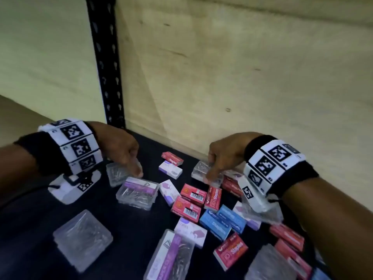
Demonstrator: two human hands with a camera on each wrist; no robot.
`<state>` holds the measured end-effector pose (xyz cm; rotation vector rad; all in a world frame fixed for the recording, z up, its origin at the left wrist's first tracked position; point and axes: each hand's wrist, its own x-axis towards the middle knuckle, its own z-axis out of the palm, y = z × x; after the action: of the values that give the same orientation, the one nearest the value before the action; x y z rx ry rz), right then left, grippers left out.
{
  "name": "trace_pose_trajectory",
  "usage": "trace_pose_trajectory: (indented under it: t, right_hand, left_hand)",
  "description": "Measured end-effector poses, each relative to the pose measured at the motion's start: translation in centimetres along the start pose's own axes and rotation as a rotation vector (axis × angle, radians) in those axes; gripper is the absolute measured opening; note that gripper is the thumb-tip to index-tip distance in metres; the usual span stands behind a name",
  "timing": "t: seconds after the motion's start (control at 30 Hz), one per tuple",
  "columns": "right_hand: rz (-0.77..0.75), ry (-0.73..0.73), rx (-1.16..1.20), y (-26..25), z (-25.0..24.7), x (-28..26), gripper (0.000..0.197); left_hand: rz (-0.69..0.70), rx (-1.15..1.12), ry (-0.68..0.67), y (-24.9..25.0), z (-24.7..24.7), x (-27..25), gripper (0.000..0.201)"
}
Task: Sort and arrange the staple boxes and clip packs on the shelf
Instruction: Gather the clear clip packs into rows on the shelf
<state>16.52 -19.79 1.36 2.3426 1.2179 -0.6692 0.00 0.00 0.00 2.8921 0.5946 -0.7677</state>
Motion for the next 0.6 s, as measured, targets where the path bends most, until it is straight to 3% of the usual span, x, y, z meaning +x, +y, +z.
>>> trace_pose_trajectory:
  t: [0.33,0.5,0.6]
  right_hand:
    - [0.038,-0.002,-0.028,-1.3,-0.7,0.3,0.071]
    - [0.047,-0.017,-0.039,-2.1,-0.6,-0.1,0.056]
    - [0.048,0.005,-0.012,-2.3,-0.4,-0.3,0.051]
  left_hand:
    - [0.019,-0.037,-0.059,-0.8,-0.5,1.1,0.052]
    - [0.041,-0.173,-0.120,-1.6,-1.3,0.8,0.043]
    - [0.082,-0.138,-0.137,-2.1,-1.5,0.5,0.049]
